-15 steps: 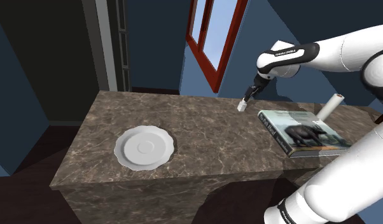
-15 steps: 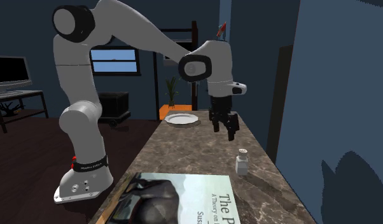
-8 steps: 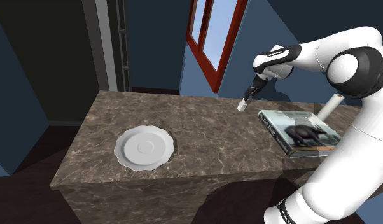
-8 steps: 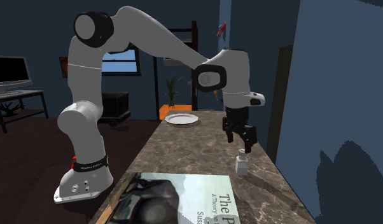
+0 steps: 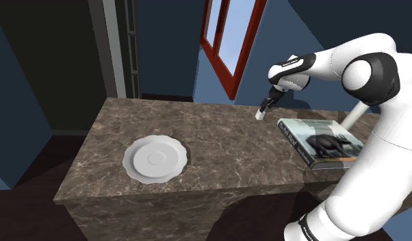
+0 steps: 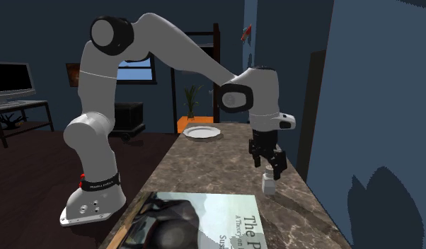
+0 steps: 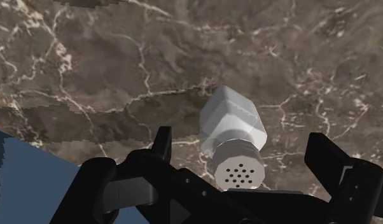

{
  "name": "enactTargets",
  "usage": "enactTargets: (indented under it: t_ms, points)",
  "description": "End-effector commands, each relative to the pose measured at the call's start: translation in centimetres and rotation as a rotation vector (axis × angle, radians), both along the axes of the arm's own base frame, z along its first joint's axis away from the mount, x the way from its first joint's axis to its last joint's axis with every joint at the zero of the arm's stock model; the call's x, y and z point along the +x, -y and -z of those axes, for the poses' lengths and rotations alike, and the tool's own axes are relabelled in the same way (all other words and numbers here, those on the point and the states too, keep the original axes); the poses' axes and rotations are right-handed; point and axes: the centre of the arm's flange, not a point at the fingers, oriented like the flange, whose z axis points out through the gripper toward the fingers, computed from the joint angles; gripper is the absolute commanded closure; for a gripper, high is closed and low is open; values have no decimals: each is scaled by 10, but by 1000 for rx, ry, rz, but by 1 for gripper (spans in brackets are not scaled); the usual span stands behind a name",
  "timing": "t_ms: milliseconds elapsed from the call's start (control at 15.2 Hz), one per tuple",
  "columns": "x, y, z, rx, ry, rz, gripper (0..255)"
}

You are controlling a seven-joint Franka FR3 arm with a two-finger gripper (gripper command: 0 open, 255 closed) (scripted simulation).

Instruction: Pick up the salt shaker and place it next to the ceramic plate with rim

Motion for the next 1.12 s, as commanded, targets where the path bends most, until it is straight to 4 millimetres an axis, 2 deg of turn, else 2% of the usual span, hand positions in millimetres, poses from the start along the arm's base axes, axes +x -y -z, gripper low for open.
enactTargets:
  t_ms: [0, 264, 330, 924, 1056]
  points:
    - [0, 0, 1, 0, 0, 0, 0]
    - [0, 0, 1, 0, 0, 0, 0]
    - [0, 0, 1, 0, 0, 0, 255]
    - [0, 0, 1, 0, 0, 0, 255]
    - [0, 0, -9, 0, 0, 0, 255]
